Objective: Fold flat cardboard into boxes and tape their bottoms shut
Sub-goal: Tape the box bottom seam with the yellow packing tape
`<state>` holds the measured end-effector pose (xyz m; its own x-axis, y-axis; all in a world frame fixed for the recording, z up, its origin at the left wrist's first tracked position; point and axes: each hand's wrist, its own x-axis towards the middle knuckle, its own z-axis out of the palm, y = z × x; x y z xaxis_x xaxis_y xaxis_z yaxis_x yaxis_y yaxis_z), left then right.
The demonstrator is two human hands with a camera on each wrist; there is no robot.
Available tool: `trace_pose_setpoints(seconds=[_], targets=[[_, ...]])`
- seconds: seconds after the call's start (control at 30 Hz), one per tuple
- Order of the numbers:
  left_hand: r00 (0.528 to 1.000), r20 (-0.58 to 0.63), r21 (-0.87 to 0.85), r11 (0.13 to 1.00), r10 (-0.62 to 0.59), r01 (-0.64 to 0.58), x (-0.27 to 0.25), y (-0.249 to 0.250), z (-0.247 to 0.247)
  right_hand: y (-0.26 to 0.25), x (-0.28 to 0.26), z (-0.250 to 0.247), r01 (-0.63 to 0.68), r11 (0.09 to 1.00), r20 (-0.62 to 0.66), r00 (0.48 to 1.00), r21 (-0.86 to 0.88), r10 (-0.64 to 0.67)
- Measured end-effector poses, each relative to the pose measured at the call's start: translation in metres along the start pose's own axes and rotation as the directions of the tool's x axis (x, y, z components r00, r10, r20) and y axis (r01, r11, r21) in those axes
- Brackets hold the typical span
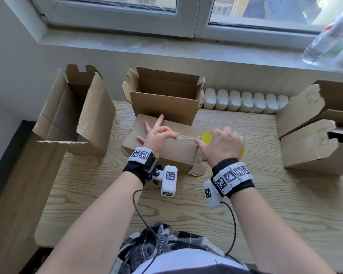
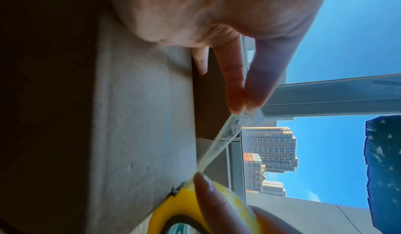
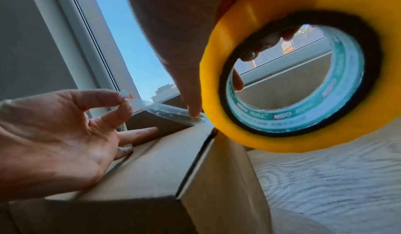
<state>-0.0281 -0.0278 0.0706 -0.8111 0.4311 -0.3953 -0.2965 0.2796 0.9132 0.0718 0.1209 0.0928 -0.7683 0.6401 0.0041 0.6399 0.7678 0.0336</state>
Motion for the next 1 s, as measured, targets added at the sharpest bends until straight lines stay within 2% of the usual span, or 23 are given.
trace_pose_setpoints(seconds=[0.17,0.27,0.37,0.63,0.73,0.83,0.93,1.0], targets=[[0.998,-0.053,-0.192,0.980,0.036,-0.046,-0.001,0.001,0.002,0.006,-0.009,0.002,-0.012,0.998,-0.036,0.999,0.059,0.015],[0.998,-0.054,-0.383,0.922,0.028,-0.047,0.002,0.003,-0.001,0.011,-0.009,-0.004,-0.016,0.982,-0.135,0.990,0.186,0.041],[0.997,-0.073,-0.477,0.876,0.036,-0.067,0.006,-0.004,-0.005,0.020,-0.008,-0.010,-0.013,0.944,-0.203,0.976,0.331,0.085],[0.993,-0.112,-0.488,0.868,0.046,-0.095,0.005,-0.012,-0.008,0.044,-0.018,-0.003,-0.077,0.729,-0.078,0.981,0.680,0.176],[0.992,-0.115,-0.491,0.865,0.051,-0.101,0.005,-0.014,-0.008,0.051,-0.013,-0.006,-0.026,0.776,-0.095,0.989,0.631,0.110],[0.994,-0.105,-0.459,0.885,0.028,-0.074,0.005,-0.014,-0.009,0.050,-0.007,-0.017,-0.023,0.905,-0.052,0.997,0.425,0.050],[0.987,-0.159,-0.452,0.891,-0.037,-0.039,0.006,-0.013,-0.008,0.039,-0.012,-0.022,-0.072,0.970,0.000,0.997,0.234,0.074],[0.978,-0.196,-0.448,0.893,-0.068,-0.028,0.005,-0.005,-0.008,0.029,-0.017,-0.022,-0.118,0.964,0.043,0.993,0.238,0.111]])
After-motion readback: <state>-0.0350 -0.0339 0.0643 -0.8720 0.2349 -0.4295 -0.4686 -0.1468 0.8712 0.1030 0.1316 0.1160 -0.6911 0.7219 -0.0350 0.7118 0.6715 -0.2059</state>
